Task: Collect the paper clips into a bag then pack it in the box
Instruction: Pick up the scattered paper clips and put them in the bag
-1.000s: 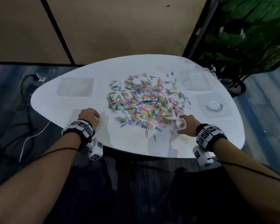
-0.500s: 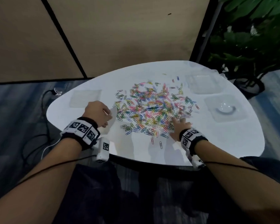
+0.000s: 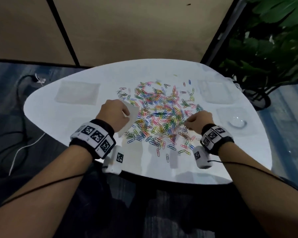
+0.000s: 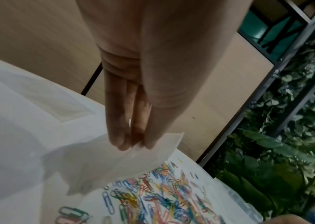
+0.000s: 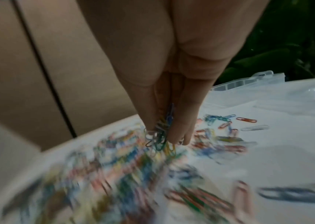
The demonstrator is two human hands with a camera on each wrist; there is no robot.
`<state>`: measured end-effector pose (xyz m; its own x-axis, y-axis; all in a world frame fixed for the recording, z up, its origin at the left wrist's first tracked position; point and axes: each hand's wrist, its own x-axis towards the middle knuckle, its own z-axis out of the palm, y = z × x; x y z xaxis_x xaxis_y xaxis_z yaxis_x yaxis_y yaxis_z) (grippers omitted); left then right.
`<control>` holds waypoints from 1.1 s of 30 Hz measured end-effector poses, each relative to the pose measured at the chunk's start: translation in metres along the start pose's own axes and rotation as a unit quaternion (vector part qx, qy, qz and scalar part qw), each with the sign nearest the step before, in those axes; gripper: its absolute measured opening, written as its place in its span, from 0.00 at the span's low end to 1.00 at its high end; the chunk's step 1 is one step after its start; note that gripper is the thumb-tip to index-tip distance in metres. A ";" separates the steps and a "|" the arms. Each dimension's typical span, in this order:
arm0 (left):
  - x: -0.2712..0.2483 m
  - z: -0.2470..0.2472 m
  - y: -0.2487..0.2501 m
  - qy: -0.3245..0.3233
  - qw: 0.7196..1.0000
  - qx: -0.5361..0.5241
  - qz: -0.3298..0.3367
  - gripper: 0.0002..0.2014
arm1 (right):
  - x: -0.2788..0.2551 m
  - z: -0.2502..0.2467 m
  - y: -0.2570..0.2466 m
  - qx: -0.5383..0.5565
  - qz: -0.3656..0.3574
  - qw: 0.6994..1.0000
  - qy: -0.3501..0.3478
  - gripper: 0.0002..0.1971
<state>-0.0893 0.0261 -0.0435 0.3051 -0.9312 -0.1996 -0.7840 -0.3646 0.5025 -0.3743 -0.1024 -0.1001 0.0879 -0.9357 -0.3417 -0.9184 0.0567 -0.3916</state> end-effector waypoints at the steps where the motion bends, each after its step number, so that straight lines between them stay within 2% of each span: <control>1: 0.002 0.001 0.003 0.000 1.000 -0.018 -0.007 0.05 | -0.001 -0.009 -0.005 0.084 0.004 0.996 0.007 0.05; 2: 0.004 0.001 0.006 -0.004 0.999 -0.039 -0.014 0.05 | -0.006 -0.019 -0.013 0.189 0.011 0.982 0.004 0.05; 3: 0.005 0.002 0.007 -0.010 0.998 -0.057 -0.019 0.05 | -0.013 -0.027 -0.025 0.305 0.014 0.952 -0.009 0.06; 5: 0.008 0.004 0.010 -0.026 0.996 -0.081 -0.023 0.06 | -0.027 -0.036 -0.049 0.492 0.007 0.868 -0.069 0.09; 6: 0.009 0.005 0.012 -0.031 0.995 -0.088 -0.024 0.07 | -0.033 -0.037 -0.059 0.545 0.004 0.832 -0.106 0.10; 9: 0.012 0.010 0.016 -0.036 0.995 -0.093 -0.025 0.11 | -0.045 -0.024 -0.086 0.619 -0.007 0.761 -0.195 0.12; 12: 0.015 0.014 0.019 -0.020 0.995 -0.098 -0.022 0.08 | -0.049 0.003 -0.105 0.627 0.008 0.741 -0.241 0.13; 14: 0.017 0.015 0.022 -0.012 0.994 -0.105 -0.020 0.08 | -0.052 0.017 -0.115 0.613 0.021 0.748 -0.254 0.11; 16: 0.018 0.015 0.025 -0.004 0.994 -0.103 -0.020 0.09 | -0.051 0.026 -0.121 0.588 0.017 0.770 -0.248 0.05; 20: 0.019 0.018 0.027 0.027 0.995 -0.094 0.012 0.09 | -0.045 0.029 -0.125 0.500 0.002 0.841 -0.207 0.04; 23: 0.016 0.019 0.030 0.027 0.994 -0.101 0.029 0.08 | -0.043 0.034 -0.126 0.433 -0.015 0.881 -0.192 0.06; 26: 0.012 0.017 0.032 0.037 0.994 -0.101 0.025 0.09 | -0.042 0.041 -0.129 0.323 -0.087 0.927 -0.171 0.05; 28: 0.011 0.014 0.031 0.044 0.993 -0.110 0.019 0.09 | -0.043 0.042 -0.129 0.211 -0.149 0.958 -0.126 0.06; 31: 0.012 0.010 0.028 0.045 0.991 -0.126 0.006 0.10 | -0.050 0.042 -0.131 0.137 -0.209 0.967 -0.050 0.09; 33: 0.011 0.010 0.026 0.047 0.992 -0.120 0.003 0.10 | -0.052 0.043 -0.132 0.153 -0.210 0.963 -0.071 0.11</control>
<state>-0.1111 0.0061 -0.0408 0.3587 -0.9253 -0.1230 -0.6379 -0.3392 0.6914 -0.2413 -0.0463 -0.0672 0.4982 -0.8430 -0.2028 -0.6352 -0.1957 -0.7471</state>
